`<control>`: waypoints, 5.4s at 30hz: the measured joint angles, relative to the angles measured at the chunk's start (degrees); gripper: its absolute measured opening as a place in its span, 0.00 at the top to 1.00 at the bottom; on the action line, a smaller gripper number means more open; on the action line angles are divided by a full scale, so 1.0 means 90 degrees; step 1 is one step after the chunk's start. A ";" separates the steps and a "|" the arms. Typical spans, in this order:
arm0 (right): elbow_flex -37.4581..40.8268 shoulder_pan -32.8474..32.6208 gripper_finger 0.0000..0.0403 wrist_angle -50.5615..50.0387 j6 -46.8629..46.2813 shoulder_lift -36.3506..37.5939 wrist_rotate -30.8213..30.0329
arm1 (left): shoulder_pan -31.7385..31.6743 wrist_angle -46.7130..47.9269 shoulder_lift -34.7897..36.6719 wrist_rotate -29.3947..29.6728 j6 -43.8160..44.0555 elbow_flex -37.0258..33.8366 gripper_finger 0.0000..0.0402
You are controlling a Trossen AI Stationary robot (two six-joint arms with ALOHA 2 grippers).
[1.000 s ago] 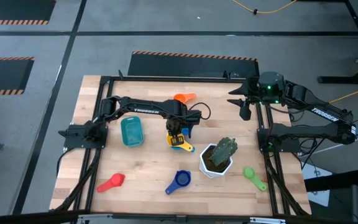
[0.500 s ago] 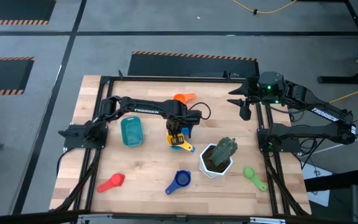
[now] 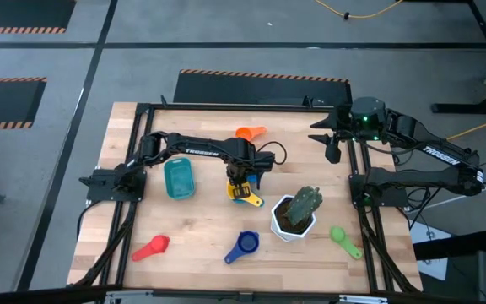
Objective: Nest measuring cups in basket
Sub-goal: Stack the yellow measuring cup on top of the light blue measuring cup, then stack the dark blue measuring cup on top of the yellow measuring cup
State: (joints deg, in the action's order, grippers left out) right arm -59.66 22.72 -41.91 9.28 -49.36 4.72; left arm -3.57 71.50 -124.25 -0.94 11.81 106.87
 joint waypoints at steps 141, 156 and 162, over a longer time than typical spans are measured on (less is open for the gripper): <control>0.0000 -0.0005 0.60 -0.0279 -0.0005 0.0000 -0.0015 | 0.2026 0.0805 0.1042 0.3040 0.8699 -0.0022 0.99; 0.0000 -0.0005 0.60 -0.0436 0.0043 0.0000 -0.0013 | 0.1626 0.0551 0.0610 0.3027 0.9047 -0.0022 0.99; 0.0000 -0.0005 0.60 -0.0436 0.0044 0.0000 -0.0013 | 0.1591 0.0500 0.0437 0.2658 0.9357 -0.0021 0.99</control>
State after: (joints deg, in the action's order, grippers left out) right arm -59.66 22.68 -45.84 9.67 -49.36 4.60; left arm 10.74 76.01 -120.32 22.99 96.03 106.68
